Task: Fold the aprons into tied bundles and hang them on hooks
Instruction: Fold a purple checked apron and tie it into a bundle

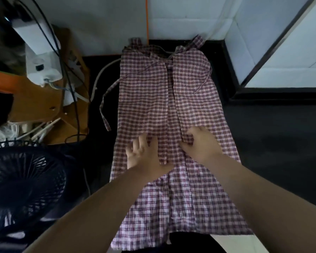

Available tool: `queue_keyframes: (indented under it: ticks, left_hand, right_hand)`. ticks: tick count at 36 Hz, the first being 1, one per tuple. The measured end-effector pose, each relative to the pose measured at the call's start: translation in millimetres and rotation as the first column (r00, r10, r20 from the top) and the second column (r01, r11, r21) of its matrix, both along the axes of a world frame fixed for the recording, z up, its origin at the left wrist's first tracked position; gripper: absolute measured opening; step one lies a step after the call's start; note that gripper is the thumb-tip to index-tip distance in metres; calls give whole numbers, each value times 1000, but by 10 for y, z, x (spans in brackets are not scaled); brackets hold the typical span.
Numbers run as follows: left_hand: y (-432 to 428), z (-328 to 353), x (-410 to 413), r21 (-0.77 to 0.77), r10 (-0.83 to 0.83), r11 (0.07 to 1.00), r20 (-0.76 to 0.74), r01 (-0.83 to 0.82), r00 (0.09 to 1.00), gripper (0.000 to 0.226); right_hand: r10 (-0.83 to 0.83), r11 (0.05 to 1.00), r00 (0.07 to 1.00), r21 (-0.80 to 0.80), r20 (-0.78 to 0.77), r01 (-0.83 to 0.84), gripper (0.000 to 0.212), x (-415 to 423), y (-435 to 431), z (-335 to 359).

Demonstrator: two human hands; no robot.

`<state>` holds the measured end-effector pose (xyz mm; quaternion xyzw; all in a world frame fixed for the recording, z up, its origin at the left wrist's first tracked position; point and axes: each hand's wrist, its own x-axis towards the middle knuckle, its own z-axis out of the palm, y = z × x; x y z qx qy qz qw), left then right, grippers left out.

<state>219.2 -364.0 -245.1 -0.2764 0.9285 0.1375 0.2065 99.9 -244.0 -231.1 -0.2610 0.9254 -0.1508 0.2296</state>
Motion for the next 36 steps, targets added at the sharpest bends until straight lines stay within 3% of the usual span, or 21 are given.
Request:
queue_keyframes:
  ticks: [3, 7, 11, 16, 20, 23, 27, 30, 33, 36]
  left_hand:
    - [185, 25, 175, -24, 22, 999, 20, -22, 1000, 97]
    - [373, 31, 321, 16, 103, 994, 83, -104, 991, 94]
    - [546, 72, 372, 49, 208, 977, 31, -210, 978, 55]
    - [653, 121, 406, 56, 289, 956, -25, -287, 957, 28]
    - [597, 170, 434, 295, 401, 886, -96, -359, 911, 14]
    - [612, 285, 447, 464, 507, 810, -246, -359, 826, 14]
    - [704, 429, 366, 564, 596, 760, -405, -323, 693, 10]
    - [770, 352, 324, 515, 481, 821, -393, -246, 784, 11]
    - [795, 163, 394, 496, 315, 843, -142, -208, 938, 19]
    - [787, 71, 491, 464, 270, 861, -68, -209, 961, 24]
  right_hand:
    - [-62, 996, 996, 75, 59, 57, 30, 175, 150, 10]
    - [-81, 983, 988, 175, 132, 57, 34, 370, 347, -67]
    - [-43, 983, 993, 180, 106, 23, 34, 478, 478, -76]
    - [44, 985, 988, 158, 146, -67, 33, 568, 531, -31]
    - [45, 992, 988, 110, 148, -62, 21, 564, 572, -49]
    - [52, 992, 987, 103, 150, -68, 10, 540, 613, -56]
    - [55, 986, 987, 150, 149, -78, 22, 553, 605, -103]
    - [100, 979, 988, 163, 116, -118, 21, 578, 602, -130]
    - [105, 984, 986, 128, 128, -121, 21, 582, 650, -102]
    - [122, 987, 980, 82, 157, -136, 28, 553, 700, -49]
